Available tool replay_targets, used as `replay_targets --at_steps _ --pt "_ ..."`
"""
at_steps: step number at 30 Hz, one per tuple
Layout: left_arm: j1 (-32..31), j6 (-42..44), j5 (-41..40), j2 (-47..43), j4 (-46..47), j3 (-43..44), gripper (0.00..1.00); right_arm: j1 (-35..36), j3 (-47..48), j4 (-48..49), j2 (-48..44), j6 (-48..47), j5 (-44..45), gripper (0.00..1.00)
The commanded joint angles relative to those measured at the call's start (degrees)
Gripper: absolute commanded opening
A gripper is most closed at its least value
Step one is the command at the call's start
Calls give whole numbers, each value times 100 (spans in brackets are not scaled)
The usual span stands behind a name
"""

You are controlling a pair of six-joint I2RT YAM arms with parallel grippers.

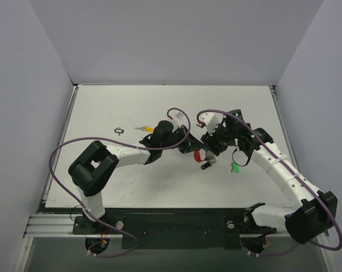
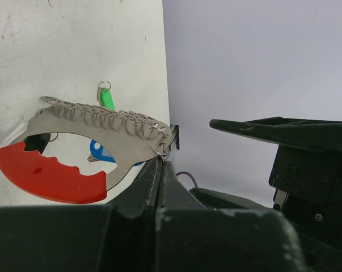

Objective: Put the keys on the keyring

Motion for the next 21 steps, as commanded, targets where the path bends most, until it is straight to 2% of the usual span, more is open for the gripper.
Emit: replay_targets --at_steps 1,5,10,21 --pt "32 126 89 6 213 144 0 -56 353 -385 239 -956 -492 47" --pt "50 179 115 -12 178 118 0 -152 493 -412 432 -1389 -615 45" --pt "50 179 150 -12 213 91 0 -267 722 -614 714 -1608 -712 34" --pt "76 117 238 76 301 117 0 -232 670 -658 942 -1740 -950 33"
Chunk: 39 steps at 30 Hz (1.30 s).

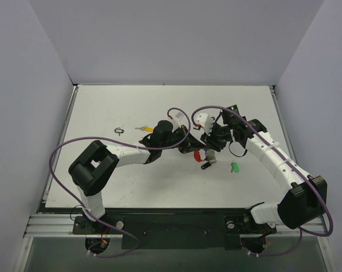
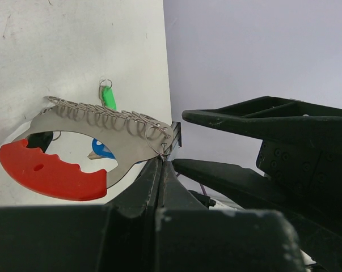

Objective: Put the keys on the keyring

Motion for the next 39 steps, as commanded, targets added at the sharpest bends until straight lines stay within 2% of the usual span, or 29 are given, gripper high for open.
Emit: replay_targets --at_steps 1,9,39 --pt "41 16 135 50 294 117 0 39 174 -166 134 -138 -189 33" --pt "67 -28 197 76 382 82 0 75 174 -78 275 -182 -57 33" --pt "85 -45 206 76 408 30 0 31 156 221 99 380 -154 7"
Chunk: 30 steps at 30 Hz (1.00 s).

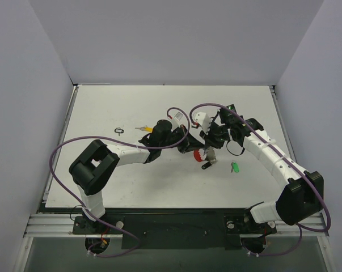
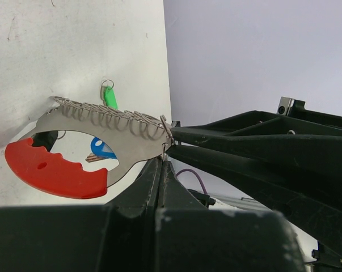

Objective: Put the keys on the keyring

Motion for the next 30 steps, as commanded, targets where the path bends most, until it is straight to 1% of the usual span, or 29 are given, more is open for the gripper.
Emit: replay_targets --at_steps 1,8,17,21,23,30 --pt "28 -41 64 13 367 30 0 -9 143 81 -128 181 -116 6" --pt "19 -67 37 -14 402 3 0 -9 231 151 -85 682 -20 0" --pt "20 -76 20 -40 420 -14 0 -17 301 318 47 1516 7 0" --pt "20 -76 20 -40 437 -14 0 -9 328 300 126 1640 86 0" --pt "20 -93 28 -40 455 -6 0 -9 336 300 144 1675 112 5" --pt "28 -93 28 -23 472 -23 0 62 354 336 232 1781 165 14"
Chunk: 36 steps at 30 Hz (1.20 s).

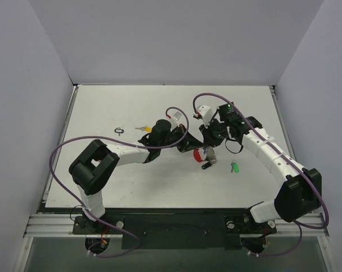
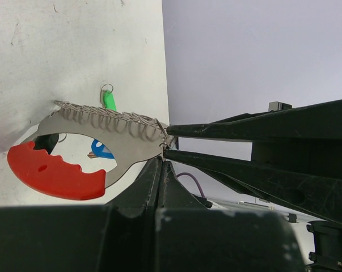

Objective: Put the keys on the keyring

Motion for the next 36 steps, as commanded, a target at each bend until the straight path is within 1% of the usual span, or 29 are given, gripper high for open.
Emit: replay_targets --at_steps 1,11,13,16,24,31,36 --pt "-18 0 72 -31 394 5 0 92 225 178 85 166 18 15" --pt "-18 -17 72 -23 420 5 0 216 243 240 147 166 396 15" --pt "-18 -35 72 -23 429 -3 0 233 225 249 130 148 475 13" --pt "-9 -35 72 -14 446 -12 0 251 234 266 103 148 598 8" --pt "0 -52 46 -31 447 -47 0 251 287 161 51 131 748 0" --pt "18 -87 11 -40 490 -91 0 251 243 161 -108 43 1011 0" --pt "26 -105 2 -31 499 -100 0 242 243 91 -82 51 986 0"
